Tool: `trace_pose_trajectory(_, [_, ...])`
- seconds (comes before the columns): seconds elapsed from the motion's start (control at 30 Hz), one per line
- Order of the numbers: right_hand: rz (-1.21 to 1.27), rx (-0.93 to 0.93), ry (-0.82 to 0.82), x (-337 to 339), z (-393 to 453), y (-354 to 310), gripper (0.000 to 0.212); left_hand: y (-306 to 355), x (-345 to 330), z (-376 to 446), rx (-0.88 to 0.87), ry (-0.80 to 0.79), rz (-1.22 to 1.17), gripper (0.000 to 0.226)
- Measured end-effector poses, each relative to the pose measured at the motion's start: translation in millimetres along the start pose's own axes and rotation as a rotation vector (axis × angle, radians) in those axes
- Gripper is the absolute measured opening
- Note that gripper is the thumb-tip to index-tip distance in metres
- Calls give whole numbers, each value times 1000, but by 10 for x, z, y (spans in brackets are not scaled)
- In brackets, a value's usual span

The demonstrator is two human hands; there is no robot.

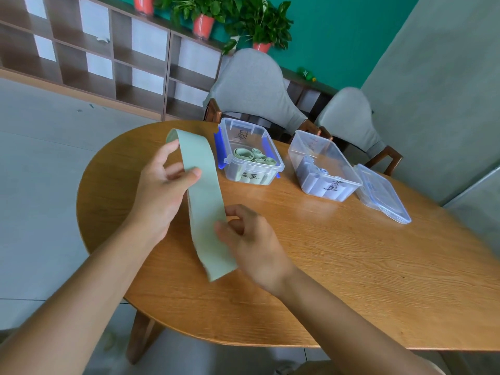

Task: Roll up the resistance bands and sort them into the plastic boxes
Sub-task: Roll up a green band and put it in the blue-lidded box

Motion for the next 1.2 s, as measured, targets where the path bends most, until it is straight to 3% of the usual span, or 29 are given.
trace_pose_trajectory(0.1, [232,-106,-97,-64,32,46,19,-11,53,48,-19,14,71,61])
trace_pose_trajectory(0.3, [175,-205,-80,-138,52,280,33,-81,100,130,-29,-126,429,59])
trace_pose_trajectory(0.53, [-225,-19,72,-36,-107,219,35,-98,115,129,-97,-201,767,50])
trace_pose_trajectory(0.73, [-249,88,104,-75,-189,207,38,0,135,18,-196,-227,956,51])
trace_pose_trajectory(1.0, [-293,199,151,-168,-252,210,35,-112,17,138,-178,-451,1000,49])
trace_pose_trajectory(1.2, [-310,247,142,-193,-294,197,29,-165,22,322,-163,-503,1084,55])
Point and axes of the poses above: each hand's wrist, its own z-axis towards the middle knuckle, its own x-axis out of the back of the hand, y = z × x, the point moved 9 cm from there along z, towards the middle knuckle, and after that the axes turned 12 degrees about -x, right-handed, at the moved point
